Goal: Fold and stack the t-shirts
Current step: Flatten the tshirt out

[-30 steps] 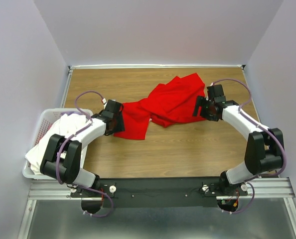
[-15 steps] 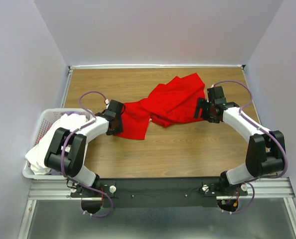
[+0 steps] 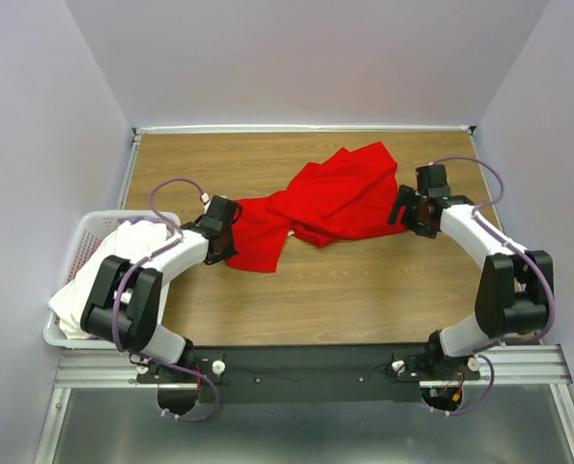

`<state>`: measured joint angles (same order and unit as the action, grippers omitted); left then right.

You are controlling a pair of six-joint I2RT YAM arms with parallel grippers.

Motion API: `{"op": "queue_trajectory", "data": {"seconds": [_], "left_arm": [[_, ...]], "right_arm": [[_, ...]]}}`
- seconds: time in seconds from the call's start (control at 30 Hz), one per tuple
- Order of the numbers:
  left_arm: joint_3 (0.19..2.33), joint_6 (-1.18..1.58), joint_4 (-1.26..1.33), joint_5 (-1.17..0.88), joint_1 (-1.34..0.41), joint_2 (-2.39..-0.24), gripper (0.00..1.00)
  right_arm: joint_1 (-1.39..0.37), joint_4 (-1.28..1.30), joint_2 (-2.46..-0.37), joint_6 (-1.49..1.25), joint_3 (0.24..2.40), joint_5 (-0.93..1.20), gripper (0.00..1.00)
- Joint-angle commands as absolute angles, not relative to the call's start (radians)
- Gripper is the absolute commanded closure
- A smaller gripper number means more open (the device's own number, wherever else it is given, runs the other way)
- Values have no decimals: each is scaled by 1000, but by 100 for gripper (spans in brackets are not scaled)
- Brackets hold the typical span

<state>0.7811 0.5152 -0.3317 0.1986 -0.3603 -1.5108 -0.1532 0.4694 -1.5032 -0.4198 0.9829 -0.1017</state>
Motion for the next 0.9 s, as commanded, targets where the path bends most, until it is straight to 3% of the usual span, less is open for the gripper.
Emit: {"op": "queue_trajectory", "data": {"seconds": [0.0, 0.2, 0.53, 0.63, 0.8, 0.87], "left_arm": [[799, 528, -429, 244, -364, -1398, 100], [844, 511, -463, 265, -350, -1281, 100], [822, 503, -433, 226, -348, -1220, 100], [834, 494, -417, 210, -327, -1229, 100], [925, 473, -411, 202, -256, -1253, 100], [969, 469, -422, 215, -236, -1250, 100]], "right_arm": [[-13, 482, -1572, -468, 1011, -51, 14], [101, 413, -1649, -512, 1028, 57, 27], [109, 331, -1784, -540, 1049, 133, 30], [109, 305, -1819, -549, 1048, 169, 44], [109, 311, -1842, -558, 1138, 209, 88], [110, 324, -1815, -554, 1187, 204, 96]]}}
